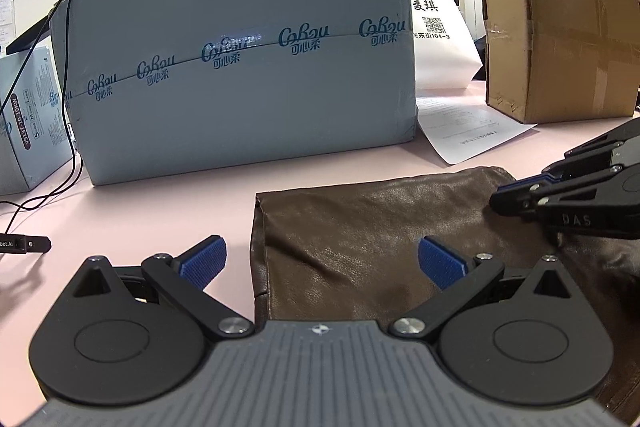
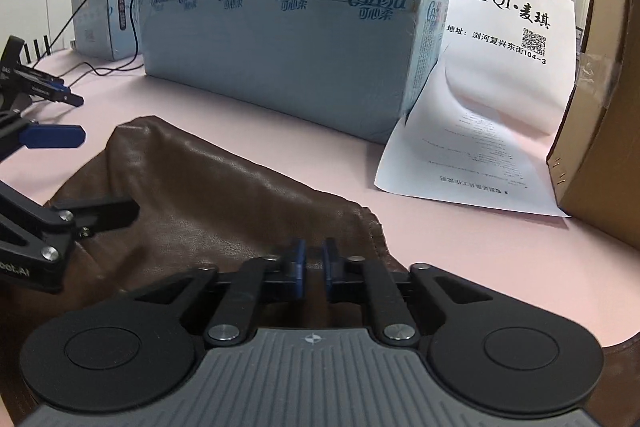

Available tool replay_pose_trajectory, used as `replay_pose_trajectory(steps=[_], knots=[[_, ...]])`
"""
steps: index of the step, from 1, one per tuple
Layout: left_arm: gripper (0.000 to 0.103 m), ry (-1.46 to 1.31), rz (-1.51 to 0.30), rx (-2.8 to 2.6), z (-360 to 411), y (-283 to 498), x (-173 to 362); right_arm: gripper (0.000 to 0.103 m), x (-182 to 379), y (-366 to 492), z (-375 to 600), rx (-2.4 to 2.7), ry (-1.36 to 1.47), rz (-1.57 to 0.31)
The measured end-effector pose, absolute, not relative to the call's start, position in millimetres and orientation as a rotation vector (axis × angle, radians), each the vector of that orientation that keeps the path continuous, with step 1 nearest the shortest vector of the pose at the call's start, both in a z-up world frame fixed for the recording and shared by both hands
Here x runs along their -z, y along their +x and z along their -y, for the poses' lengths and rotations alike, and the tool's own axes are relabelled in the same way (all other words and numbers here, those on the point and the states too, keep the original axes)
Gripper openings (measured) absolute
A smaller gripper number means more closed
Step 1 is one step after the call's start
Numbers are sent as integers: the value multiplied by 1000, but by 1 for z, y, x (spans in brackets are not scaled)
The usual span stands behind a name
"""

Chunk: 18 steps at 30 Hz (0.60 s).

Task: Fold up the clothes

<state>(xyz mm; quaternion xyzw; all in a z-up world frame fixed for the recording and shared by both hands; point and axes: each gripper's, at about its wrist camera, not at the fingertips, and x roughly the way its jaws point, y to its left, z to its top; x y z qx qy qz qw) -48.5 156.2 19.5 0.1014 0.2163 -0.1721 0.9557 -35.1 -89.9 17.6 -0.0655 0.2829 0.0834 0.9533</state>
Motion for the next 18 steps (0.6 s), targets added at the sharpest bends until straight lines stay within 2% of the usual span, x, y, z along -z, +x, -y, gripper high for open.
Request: replay_pose_trajectory(steps=[10,15,17,18], knots=[[103,169,-424,341,-162,-48,-23,1,-40,-39,104,-72,-11,-438],[103,148,-423,338,-165,-47,-25,1,-32,-30,107,-34,-63,-484],[103,154,-420,340,-164,-48,-25,6,-28,-28,107,-48,-77,-517],[103,158,-418,341,-164,-49,-25,21,-26,-27,107,-61,-73,-534]])
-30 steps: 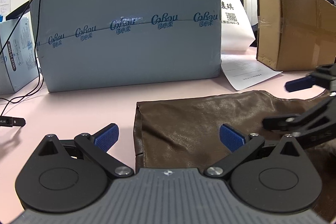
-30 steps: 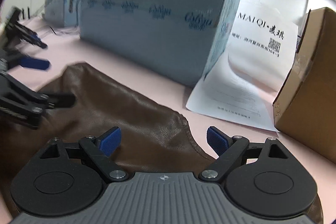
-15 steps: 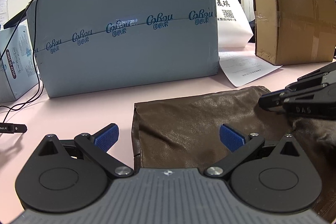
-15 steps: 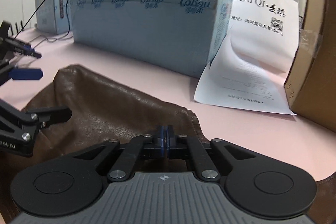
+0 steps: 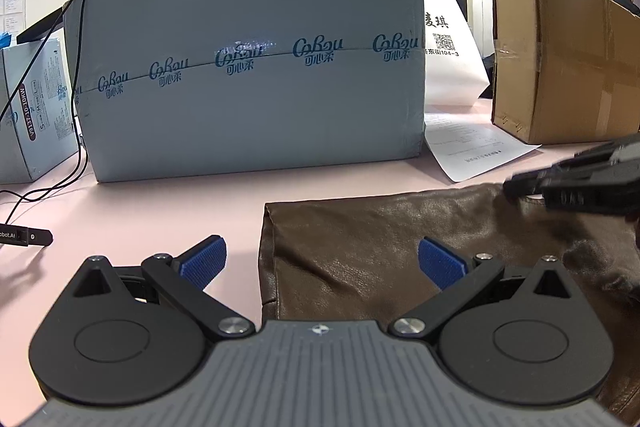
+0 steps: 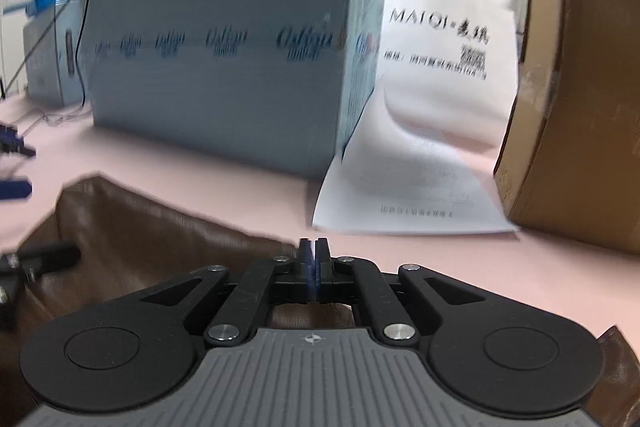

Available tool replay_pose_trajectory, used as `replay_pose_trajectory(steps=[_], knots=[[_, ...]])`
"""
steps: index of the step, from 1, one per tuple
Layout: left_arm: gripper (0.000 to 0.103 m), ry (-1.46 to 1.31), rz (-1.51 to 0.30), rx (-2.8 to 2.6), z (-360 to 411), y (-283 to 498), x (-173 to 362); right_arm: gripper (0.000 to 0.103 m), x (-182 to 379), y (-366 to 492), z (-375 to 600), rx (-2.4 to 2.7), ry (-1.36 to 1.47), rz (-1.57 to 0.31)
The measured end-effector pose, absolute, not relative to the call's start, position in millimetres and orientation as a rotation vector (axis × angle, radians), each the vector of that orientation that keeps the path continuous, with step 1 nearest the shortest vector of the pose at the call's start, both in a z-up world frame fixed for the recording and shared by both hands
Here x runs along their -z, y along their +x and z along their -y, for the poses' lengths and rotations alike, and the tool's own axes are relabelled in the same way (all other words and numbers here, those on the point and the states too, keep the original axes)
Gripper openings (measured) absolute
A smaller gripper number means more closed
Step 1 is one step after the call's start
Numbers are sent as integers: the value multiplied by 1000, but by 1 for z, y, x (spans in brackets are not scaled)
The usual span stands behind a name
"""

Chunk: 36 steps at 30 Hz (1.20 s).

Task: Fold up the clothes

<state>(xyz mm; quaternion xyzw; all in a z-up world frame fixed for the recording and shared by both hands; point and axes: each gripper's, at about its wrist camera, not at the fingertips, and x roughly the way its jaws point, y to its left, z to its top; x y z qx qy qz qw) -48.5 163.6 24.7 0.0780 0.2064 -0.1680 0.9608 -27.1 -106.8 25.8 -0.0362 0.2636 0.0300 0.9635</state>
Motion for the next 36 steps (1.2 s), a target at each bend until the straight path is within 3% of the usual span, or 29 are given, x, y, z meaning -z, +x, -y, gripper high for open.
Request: replay_pose_trajectory(steps=[1,3,9,15,17,22,26,28,36], knots=[[103,164,-415,342,-163,-49,-25,49,-25,-27,106,-80,-70,-547],[103,174,-411,344,-162,-50,-24,73,-25,-28,104,-106,-75,-541],[103,185,-398,348,-161,-52,-25,89,-28,-30,86,-288,-157,-539],[103,175,-393,340,-162,-52,-26,90,-17,-19,66,-307,-254,-570],[103,173,-391,338,-162,-52,-27,88,-14,-15,64,-303,-241,-589],[103,166,-389,329,-163,-52,-28,48,-16,-18,63,-307,-211,-583],[103,155,-388,315,-165,-51,-29,33,-12,-21,53,-315,-263,-556],[103,146,-390,308,-167,-50,-30,6,-11,-20,49,-316,-283,-557],[103,118,-392,290,-172,-48,-31,0,-18,-18,52,-245,-221,-527]])
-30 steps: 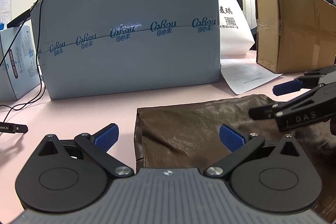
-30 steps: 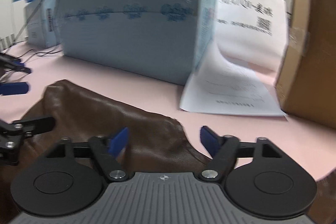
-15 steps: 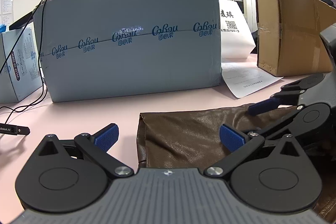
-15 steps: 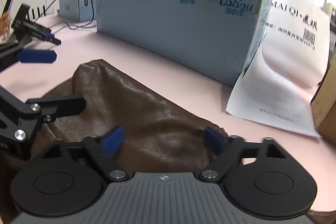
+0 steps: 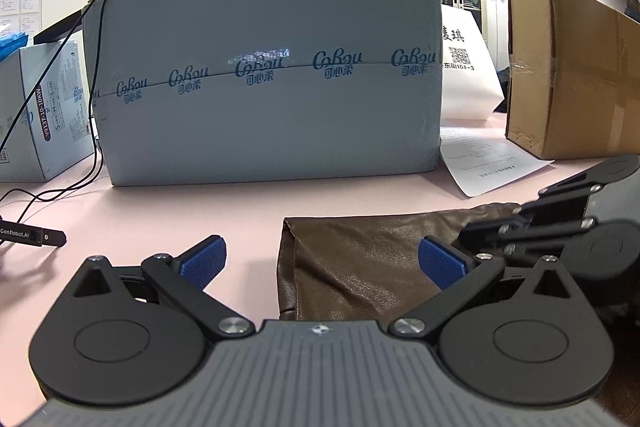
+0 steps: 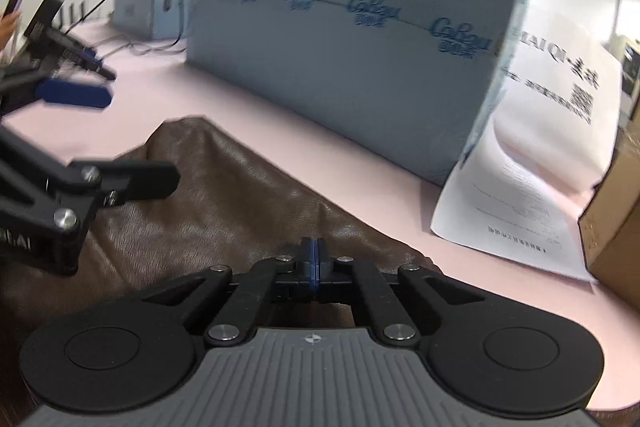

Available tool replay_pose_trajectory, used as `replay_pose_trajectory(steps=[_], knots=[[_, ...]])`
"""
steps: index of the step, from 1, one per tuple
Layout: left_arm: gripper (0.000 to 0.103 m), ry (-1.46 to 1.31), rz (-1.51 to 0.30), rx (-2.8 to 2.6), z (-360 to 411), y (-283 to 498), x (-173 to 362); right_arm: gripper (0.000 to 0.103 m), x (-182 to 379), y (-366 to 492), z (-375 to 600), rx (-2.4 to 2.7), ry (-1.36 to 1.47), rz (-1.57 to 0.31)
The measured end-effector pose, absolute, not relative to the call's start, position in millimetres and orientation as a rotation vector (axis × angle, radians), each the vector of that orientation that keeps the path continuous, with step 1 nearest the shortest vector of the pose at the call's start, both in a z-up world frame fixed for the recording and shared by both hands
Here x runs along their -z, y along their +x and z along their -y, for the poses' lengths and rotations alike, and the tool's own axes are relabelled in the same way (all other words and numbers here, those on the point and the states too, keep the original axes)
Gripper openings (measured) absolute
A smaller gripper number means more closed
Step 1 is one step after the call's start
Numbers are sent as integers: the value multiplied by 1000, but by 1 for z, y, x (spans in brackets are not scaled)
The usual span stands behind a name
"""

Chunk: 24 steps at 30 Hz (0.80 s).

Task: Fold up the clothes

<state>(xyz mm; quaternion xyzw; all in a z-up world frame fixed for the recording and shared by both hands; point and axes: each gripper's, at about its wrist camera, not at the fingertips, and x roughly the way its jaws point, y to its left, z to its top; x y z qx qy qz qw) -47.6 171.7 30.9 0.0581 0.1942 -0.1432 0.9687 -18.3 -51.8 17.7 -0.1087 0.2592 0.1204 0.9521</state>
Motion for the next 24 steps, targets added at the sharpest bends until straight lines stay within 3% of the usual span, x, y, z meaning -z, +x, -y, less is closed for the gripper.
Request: replay_pose_trajectory(steps=[11,14,15,16,18,24], knots=[[103,22,-424,166,-191,-35,-33,0,-15,4,74,10,-138,-567],[103,-25,-489,164,-197,-26,-29,7,-28,-7,90,24,-61,-537],[103,-32,-502,166,-197,-24,-28,23,-36,-17,100,25,-19,-522],[103,-48,-533,171,-199,-19,-26,51,-44,-29,112,28,30,-505],[103,-48,-567,176,-198,-16,-23,75,-58,-58,133,59,109,-442],[103,94,-580,177,-179,-19,-14,96,-78,-154,187,192,282,-289]])
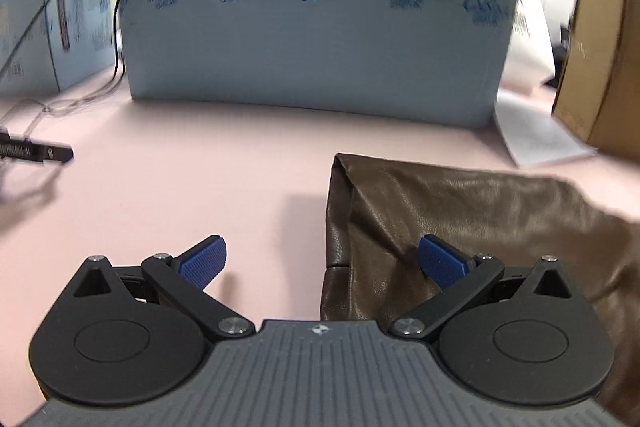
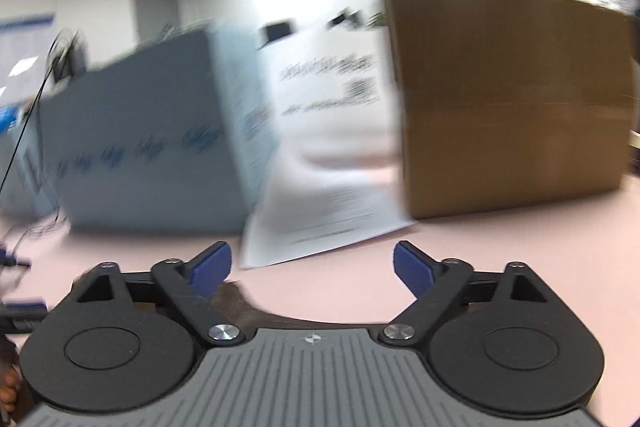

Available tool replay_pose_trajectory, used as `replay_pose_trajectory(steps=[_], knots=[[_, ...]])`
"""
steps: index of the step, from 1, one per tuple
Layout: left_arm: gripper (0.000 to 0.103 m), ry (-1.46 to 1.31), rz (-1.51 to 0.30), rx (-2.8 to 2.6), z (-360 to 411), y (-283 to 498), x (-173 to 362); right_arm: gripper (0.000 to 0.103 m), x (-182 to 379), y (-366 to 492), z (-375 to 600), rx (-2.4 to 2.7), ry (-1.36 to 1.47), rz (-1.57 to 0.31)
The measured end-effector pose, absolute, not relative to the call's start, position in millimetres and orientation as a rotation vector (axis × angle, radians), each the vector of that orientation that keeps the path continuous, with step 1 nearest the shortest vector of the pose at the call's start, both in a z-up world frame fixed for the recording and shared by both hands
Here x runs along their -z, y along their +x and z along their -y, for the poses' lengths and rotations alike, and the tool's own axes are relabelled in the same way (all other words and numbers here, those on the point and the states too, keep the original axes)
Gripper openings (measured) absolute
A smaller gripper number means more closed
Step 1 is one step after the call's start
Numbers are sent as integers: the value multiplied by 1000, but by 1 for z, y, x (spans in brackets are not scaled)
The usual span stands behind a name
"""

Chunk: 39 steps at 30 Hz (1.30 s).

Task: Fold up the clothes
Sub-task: 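Grasp the jacket sleeve with the right gripper and tuck it onto the fold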

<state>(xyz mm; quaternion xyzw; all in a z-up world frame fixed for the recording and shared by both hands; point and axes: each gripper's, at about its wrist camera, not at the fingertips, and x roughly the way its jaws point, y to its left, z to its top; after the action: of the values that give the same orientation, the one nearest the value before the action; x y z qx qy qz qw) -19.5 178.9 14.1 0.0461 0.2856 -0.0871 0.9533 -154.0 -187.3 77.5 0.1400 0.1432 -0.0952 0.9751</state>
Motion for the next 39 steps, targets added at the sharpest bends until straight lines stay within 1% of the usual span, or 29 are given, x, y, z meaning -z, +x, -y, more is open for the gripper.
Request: replay_pose_trajectory(steps=[1,2,4,8,10,12,14,21,23,24,26,27,28,29,30,31,33,36,39], knots=[[103,109,-570,174,-177,-21,-14,101,-76,-170,198,212,332,-274],[103,122,-563,172,-175,-23,-14,103,-74,-182,206,231,372,-264],[103,112,-576,175,-177,-21,-12,103,-62,-219,224,336,417,-255],[103,51,-614,192,-185,-14,-11,103,-35,-263,248,452,536,-275],[103,20,-626,198,-188,-13,-11,103,-19,-279,259,421,661,-304],[103,5,-624,203,-190,-13,-11,103,-4,-286,265,384,751,-328],[103,7,-625,202,-190,-14,-11,103,1,-290,264,376,748,-300],[103,13,-622,200,-189,-14,-11,103,8,-261,249,147,746,-332],[103,12,-626,200,-189,-14,-11,100,9,-260,248,146,743,-330],[103,12,-626,200,-189,-14,-10,94,10,-261,250,162,754,-329],[103,14,-627,200,-189,-13,-10,77,13,-262,256,202,786,-325],[103,15,-628,200,-189,-13,-10,57,15,-262,259,223,802,-324],[103,16,-628,200,-189,-13,-10,39,16,-263,262,243,818,-322],[103,17,-628,200,-189,-13,-10,34,18,-266,267,253,845,-317],[103,17,-628,199,-189,-13,-10,27,21,-269,274,234,903,-301],[103,16,-628,200,-189,-13,-10,17,26,-271,280,199,979,-285],[103,16,-629,197,-187,-14,-10,9,34,-275,287,152,1087,-277],[103,17,-629,196,-187,-14,-10,6,30,-276,285,143,1069,-250],[103,18,-626,195,-188,-15,-10,5,16,-274,270,179,934,-227]])
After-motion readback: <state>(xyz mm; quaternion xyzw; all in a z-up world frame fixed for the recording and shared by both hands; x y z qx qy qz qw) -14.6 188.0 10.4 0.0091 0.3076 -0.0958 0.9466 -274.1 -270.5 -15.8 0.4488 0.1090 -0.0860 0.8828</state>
